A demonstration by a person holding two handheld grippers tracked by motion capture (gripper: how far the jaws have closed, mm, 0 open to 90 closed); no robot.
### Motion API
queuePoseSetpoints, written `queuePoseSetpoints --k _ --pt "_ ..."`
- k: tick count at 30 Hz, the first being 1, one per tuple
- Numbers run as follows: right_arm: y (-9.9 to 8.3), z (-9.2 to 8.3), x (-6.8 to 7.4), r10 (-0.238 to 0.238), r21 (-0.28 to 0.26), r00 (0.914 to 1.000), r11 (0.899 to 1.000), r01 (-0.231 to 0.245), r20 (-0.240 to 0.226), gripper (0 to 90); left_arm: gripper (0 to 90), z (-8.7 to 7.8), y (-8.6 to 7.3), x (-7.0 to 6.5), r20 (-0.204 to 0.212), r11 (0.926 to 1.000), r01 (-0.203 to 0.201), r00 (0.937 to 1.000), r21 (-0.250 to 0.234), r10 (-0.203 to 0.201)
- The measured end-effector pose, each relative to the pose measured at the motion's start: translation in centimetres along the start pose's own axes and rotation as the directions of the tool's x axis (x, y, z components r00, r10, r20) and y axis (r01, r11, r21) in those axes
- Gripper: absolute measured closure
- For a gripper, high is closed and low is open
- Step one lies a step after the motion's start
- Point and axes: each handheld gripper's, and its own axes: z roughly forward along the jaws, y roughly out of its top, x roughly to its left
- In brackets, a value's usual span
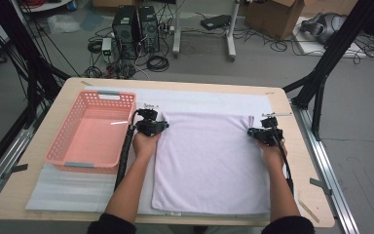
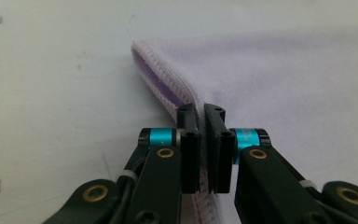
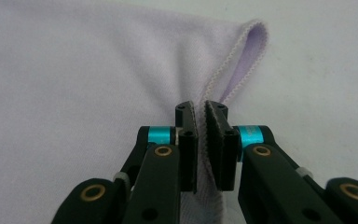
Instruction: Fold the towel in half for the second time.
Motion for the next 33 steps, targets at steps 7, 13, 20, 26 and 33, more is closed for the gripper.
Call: queuePoseSetpoints --k 7,13,20,26,33 --pt "0.6 -2.5 0.6 -0.039 -0.096 0.9988 0.995 0.036 -0.028 83.0 85.1 -2.0 0.6 -0.9 0.041 0.9979 -0.025 0.9988 -0.059 0.027" --pt "0.0 -5.2 1.5 -0.082 -0.150 0.9951 0.986 0.073 -0.055 82.8 85.0 -4.1 -0.1 -1.7 0.084 0.9935 -0.044 0.9951 -0.105 0.053" --pt "-2.7 -7.6 1.8 -0.084 -0.171 0.9929 0.983 0.069 -0.085 82.6 85.0 -6.9 -2.3 -2.6 0.122 0.9875 -0.076 0.9882 -0.138 0.093" --pt "-4.9 -9.1 2.4 -0.113 -0.175 0.9880 0.980 0.093 -0.106 82.4 84.9 -8.9 -4.0 -3.4 0.168 0.9831 -0.117 0.9759 -0.141 0.140" --pt "-7.0 -10.4 3.0 -0.140 -0.138 0.9830 0.983 0.123 -0.119 82.4 84.8 -10.8 -5.9 -3.8 0.196 0.9788 -0.165 0.9626 -0.121 0.187"
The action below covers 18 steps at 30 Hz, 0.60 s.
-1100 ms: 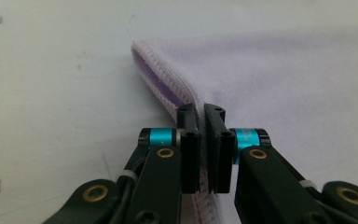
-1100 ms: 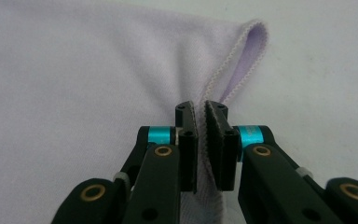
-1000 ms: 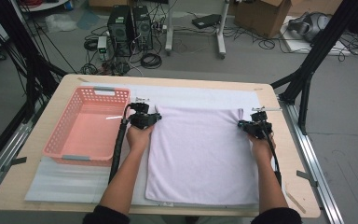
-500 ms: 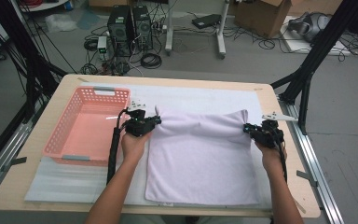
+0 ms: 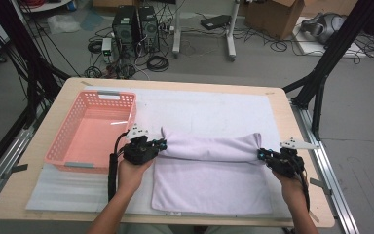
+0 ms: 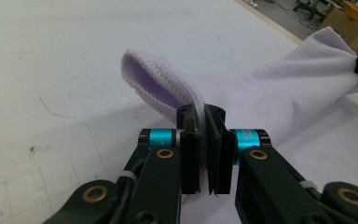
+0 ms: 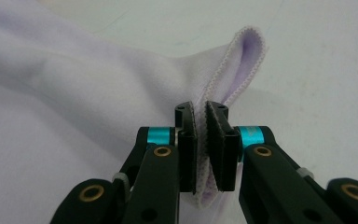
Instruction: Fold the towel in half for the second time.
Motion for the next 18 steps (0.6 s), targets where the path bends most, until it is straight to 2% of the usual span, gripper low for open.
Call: queuePoseSetpoints --k 2,7,10,12,14,15,16,18 --pt "-0.5 -0.4 0.1 -0.009 0.007 1.0000 1.000 0.009 0.000 82.4 84.8 -0.2 -0.6 -0.2 0.005 0.9998 -0.009 1.0000 0.017 0.009" --pt "-1.7 -1.0 0.4 0.022 0.001 0.9996 1.000 -0.022 -0.016 82.4 84.6 -0.4 -2.6 -0.1 -0.008 0.9980 -0.013 0.9999 0.062 0.013" --pt "-2.4 -0.8 0.4 0.036 0.022 0.9992 0.999 -0.035 -0.020 80.9 83.4 -0.3 -3.0 -0.2 -0.018 0.9976 -0.009 0.9998 0.069 0.011" --pt "-2.6 -0.6 0.2 0.064 0.030 0.9974 0.998 -0.063 -0.034 76.0 74.5 -0.1 -3.0 -0.3 -0.039 0.9974 -0.028 0.9988 0.066 0.030" --pt "-2.7 -0.7 -0.1 0.095 0.022 0.9947 0.995 -0.095 -0.037 64.8 55.0 0.0 -2.9 -0.4 -0.066 0.9975 -0.049 0.9965 0.051 0.052" --pt "-2.7 -0.7 -0.2 0.108 0.010 0.9937 0.994 -0.107 -0.031 61.8 49.4 0.2 -2.7 -0.3 -0.078 0.9975 -0.053 0.9954 0.047 0.056" --pt "-2.6 -0.9 -0.4 0.125 0.001 0.9918 0.992 -0.125 -0.028 59.8 45.3 0.4 -2.6 -0.3 -0.086 0.9976 -0.050 0.9948 0.048 0.054" --pt "-2.5 -1.0 -0.5 0.129 -0.020 0.9915 0.991 -0.129 -0.019 56.0 39.3 0.7 -2.2 0.0 -0.092 0.9984 -0.031 0.9951 0.046 0.035"
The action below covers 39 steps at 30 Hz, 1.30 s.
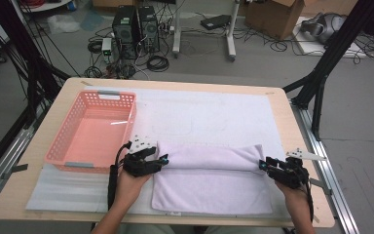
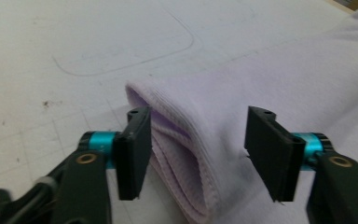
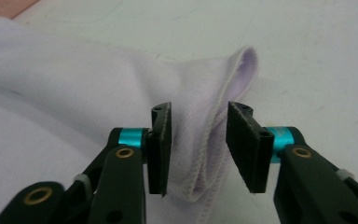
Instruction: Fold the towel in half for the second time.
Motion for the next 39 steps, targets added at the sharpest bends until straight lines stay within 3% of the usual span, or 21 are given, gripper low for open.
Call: queuePoseSetpoints --k 8,11,15,18,20,22,23,29,32,36,39 --pt "0.2 -0.2 0.1 0.000 -0.014 1.0000 1.000 0.000 0.001 54.3 37.9 1.7 2.4 1.4 -0.051 0.9976 0.059 0.9971 0.037 -0.057" --pt "0.3 -0.2 0.2 -0.007 -0.013 1.0000 1.000 0.007 -0.001 54.1 38.4 2.8 3.1 2.1 -0.053 0.9924 0.105 0.9934 0.063 -0.102" --pt "0.4 -0.3 0.1 -0.017 -0.016 0.9999 1.000 0.017 -0.002 53.5 41.3 3.8 2.9 2.8 -0.063 0.9849 0.127 0.9908 0.118 -0.120" --pt "0.3 -0.3 0.0 -0.015 -0.018 0.9999 1.000 0.015 -0.002 51.8 48.2 4.0 2.6 3.0 -0.033 0.9815 0.117 0.9930 0.151 -0.114" --pt "0.3 -0.3 -0.1 -0.006 -0.014 1.0000 1.000 0.006 -0.001 49.5 60.7 3.9 2.5 2.9 -0.021 0.9847 0.086 0.9963 0.152 -0.083" --pt "0.3 -0.2 -0.2 -0.002 -0.012 1.0000 1.000 0.002 0.003 47.6 77.6 3.8 2.5 2.8 -0.035 0.9849 0.054 0.9982 0.164 -0.048" --pt "0.3 -0.1 -0.2 0.001 -0.012 1.0000 1.000 0.000 0.005 47.0 84.0 3.8 2.5 2.9 -0.037 0.9856 0.047 0.9985 0.163 -0.041" --pt "1.0 0.4 -0.3 0.001 -0.004 0.9997 1.000 -0.001 0.026 42.2 85.5 2.9 2.7 2.9 -0.048 0.9957 0.047 0.9979 0.079 -0.044" --pt "2.0 1.2 -0.7 0.006 0.004 0.9986 1.000 -0.006 0.052 41.6 85.6 2.6 2.8 2.7 -0.039 0.9970 0.063 0.9974 0.044 -0.061" --pt "3.9 3.6 -1.1 0.014 0.058 0.9969 0.998 -0.019 0.077 43.7 85.7 2.6 2.9 2.4 -0.040 0.9982 0.041 0.9984 0.043 -0.039" --pt "4.8 5.6 -1.5 0.026 0.128 0.9950 0.991 -0.038 0.096 44.4 86.0 2.3 3.0 2.4 -0.047 0.9983 0.052 0.9976 0.027 -0.050"
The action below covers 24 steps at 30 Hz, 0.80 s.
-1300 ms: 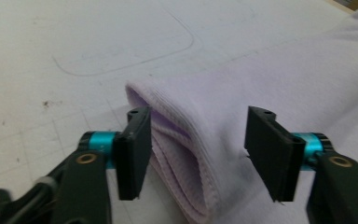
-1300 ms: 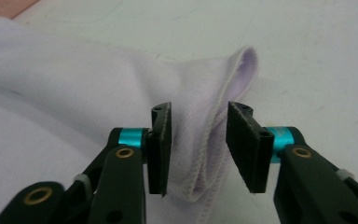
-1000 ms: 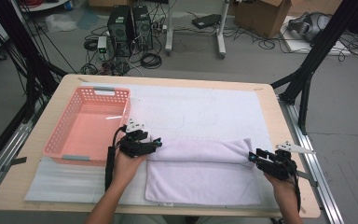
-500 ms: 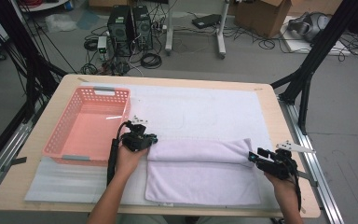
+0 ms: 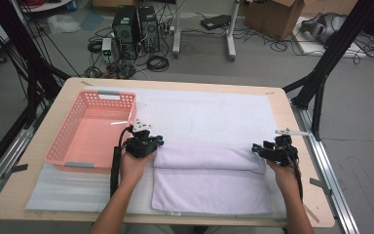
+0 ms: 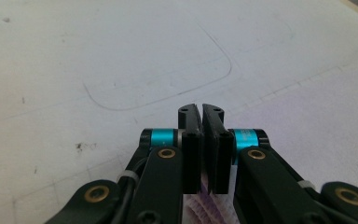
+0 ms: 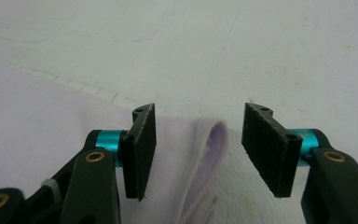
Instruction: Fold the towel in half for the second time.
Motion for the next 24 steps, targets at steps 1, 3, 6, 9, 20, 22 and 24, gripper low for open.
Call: queuePoseSetpoints --k 1,3,6,9,20,22,24 --pt "0.2 0.5 -0.1 0.009 0.019 1.0000 1.000 -0.009 0.002 46.4 86.1 -0.1 0.0 0.0 0.000 1.0000 0.002 1.0000 -0.005 -0.002" --pt "0.4 1.4 -0.2 0.028 0.054 0.9992 0.998 -0.026 -0.028 64.7 86.1 -0.4 0.1 -0.1 0.001 0.9999 -0.011 0.9999 -0.005 0.011" --pt "0.5 1.1 0.1 -0.012 0.031 0.9993 0.999 0.013 -0.036 84.2 86.2 -0.8 0.1 -0.4 0.010 0.9993 -0.033 0.9994 -0.016 0.033" --pt "0.4 0.0 0.3 -0.060 -0.012 0.9981 0.998 0.060 -0.011 84.6 86.1 -1.5 0.1 -0.7 0.035 0.9987 -0.037 0.9986 -0.035 0.038" --pt "-3.0 -4.5 1.2 -0.122 -0.178 0.9884 0.978 0.104 -0.091 83.9 86.0 -5.0 -2.0 -2.0 0.136 0.9914 -0.090 0.9854 -0.095 0.103" --pt "-3.7 -5.4 1.4 -0.120 -0.199 0.9879 0.975 0.098 -0.098 83.8 86.0 -5.6 -2.6 -2.1 0.143 0.9912 -0.089 0.9845 -0.098 0.103" --pt "-4.5 -6.3 1.7 -0.125 -0.231 0.9864 0.968 0.098 -0.106 83.7 85.9 -6.1 -3.2 -2.3 0.147 0.9914 -0.088 0.9838 -0.097 0.102"
